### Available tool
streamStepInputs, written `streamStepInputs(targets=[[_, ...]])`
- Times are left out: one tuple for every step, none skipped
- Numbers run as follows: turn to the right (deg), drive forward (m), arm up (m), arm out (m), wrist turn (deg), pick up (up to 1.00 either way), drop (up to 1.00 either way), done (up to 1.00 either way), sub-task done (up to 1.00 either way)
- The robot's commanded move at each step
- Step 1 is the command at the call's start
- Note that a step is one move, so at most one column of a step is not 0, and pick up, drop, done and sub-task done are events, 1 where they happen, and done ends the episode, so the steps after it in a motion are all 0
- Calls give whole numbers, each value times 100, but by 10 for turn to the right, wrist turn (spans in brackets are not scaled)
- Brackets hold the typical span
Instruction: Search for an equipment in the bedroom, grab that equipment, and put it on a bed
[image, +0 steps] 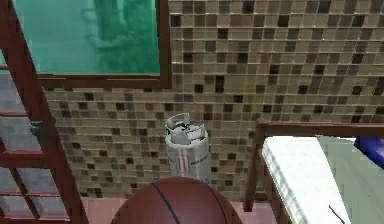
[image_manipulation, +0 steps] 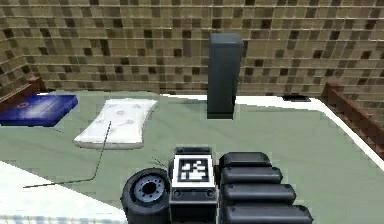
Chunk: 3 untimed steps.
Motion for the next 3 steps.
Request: streamStepInputs(targets=[[360, 0, 0, 0, 0, 0, 0, 0, 0], [0, 0, 0, 48, 0, 0, 0, 0, 0], [0, 0, 0, 0, 390, 0, 0, 0, 0]])
